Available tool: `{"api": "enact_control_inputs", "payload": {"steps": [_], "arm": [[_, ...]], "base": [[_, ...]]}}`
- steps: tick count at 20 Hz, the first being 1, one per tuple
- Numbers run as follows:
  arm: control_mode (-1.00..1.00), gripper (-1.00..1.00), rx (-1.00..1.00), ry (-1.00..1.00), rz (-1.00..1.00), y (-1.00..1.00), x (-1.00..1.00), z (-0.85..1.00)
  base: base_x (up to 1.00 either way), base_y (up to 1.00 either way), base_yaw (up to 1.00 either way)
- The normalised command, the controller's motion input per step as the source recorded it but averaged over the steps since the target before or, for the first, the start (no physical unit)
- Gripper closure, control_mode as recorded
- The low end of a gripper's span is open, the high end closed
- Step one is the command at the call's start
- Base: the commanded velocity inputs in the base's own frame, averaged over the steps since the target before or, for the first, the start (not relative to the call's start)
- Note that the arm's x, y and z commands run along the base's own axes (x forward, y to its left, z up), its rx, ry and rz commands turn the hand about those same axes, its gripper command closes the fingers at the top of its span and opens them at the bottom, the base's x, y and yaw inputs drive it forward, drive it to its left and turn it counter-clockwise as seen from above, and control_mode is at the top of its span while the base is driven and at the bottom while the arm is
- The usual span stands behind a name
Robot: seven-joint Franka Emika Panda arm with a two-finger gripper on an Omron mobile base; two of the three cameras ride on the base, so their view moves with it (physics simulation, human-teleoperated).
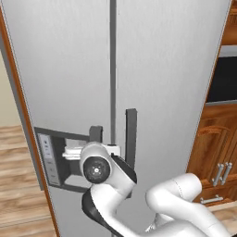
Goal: Open the freezer door, pick up the ice cube tray from the freezer, and place it on the dining counter.
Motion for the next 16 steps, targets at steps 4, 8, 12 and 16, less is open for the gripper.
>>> {"api": "enact_control_inputs", "payload": {"steps": [4, 8, 12, 16], "arm": [[-1.0, 1.0, -0.04, 0.0, -0.06, 0.68, -0.46, 0.0], [-1.0, 1.0, -0.03, 0.0, -0.07, 0.61, -0.35, 0.0], [-1.0, 1.0, -0.02, 0.0, -0.05, 0.51, -0.41, 0.0], [-1.0, 1.0, -0.03, 0.0, -0.01, 0.56, -0.66, 0.0]], "base": [[0.0, 0.0, 0.0], [0.0, 0.0, 0.0], [0.0, 0.0, 0.0], [0.0, 0.0, 0.0]]}}
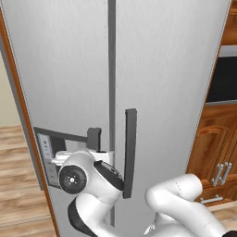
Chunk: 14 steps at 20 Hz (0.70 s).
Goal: Open the freezer door, pick up the ice cube tray from the freezer, and place it on the dining counter.
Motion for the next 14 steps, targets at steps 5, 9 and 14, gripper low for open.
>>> {"api": "enact_control_inputs", "payload": {"steps": [5, 9, 14], "arm": [[-1.0, 1.0, -0.04, 0.0, 0.0, 0.6, -0.97, 0.0], [-1.0, 1.0, -0.03, 0.0, 0.0, 0.29, -0.77, 0.0], [-1.0, 1.0, 0.0, -0.01, 0.01, -0.32, -0.3, 0.0]], "base": [[0.0, 0.0, 0.0], [0.0, 0.0, 0.0], [0.0, 0.0, 0.0]]}}
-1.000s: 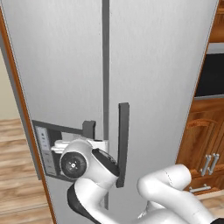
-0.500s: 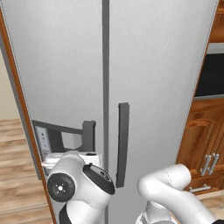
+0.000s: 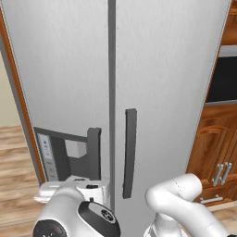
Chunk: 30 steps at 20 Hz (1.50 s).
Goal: Open the freezer door, pick up the ice cube tray from the freezer, and place it on the dining counter.
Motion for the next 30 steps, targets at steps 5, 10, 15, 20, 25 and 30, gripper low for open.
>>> {"api": "enact_control_inputs", "payload": {"steps": [5, 10, 15, 20, 25, 30], "arm": [[-1.0, 1.0, 0.0, -0.06, 0.17, -0.83, -0.15, 0.0], [-1.0, 1.0, 0.06, -0.01, 0.24, -0.83, 0.01, 0.07], [-1.0, 1.0, 0.12, 0.0, 0.22, -0.66, 0.07, 0.3], [-1.0, 1.0, 0.14, 0.0, 0.19, -0.58, 0.09, 0.35], [-1.0, 1.0, 0.11, 0.0, 0.19, -0.51, 0.04, 0.3], [-1.0, -1.0, 0.08, 0.0, 0.2, -0.61, 0.0, 0.23]], "base": [[0.0, 0.0, 0.0], [0.0, 0.0, 0.0], [0.0, 0.0, 0.0], [0.0, 0.0, 0.0], [0.0, 0.0, 0.0], [0.0, 0.0, 0.0]]}}
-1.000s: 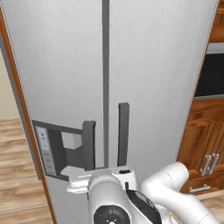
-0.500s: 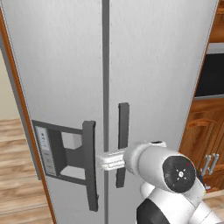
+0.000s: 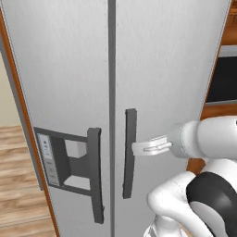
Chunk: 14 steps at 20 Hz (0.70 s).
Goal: Open the freezer door, pick up the ice cube tray from the freezer, and place it on the dining counter.
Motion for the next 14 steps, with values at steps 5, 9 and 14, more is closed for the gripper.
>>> {"api": "enact_control_inputs", "payload": {"steps": [5, 9, 14], "arm": [[-1.0, -1.0, 0.05, -0.02, 0.26, -0.59, 0.0, 0.11], [-1.0, -1.0, 0.04, -0.09, 0.32, -0.36, 0.11, -0.02], [-1.0, -1.0, 0.04, -0.19, 0.21, -0.01, 0.08, -0.23]], "base": [[0.0, 0.0, 0.0], [0.0, 0.0, 0.0], [0.0, 0.0, 0.0]]}}
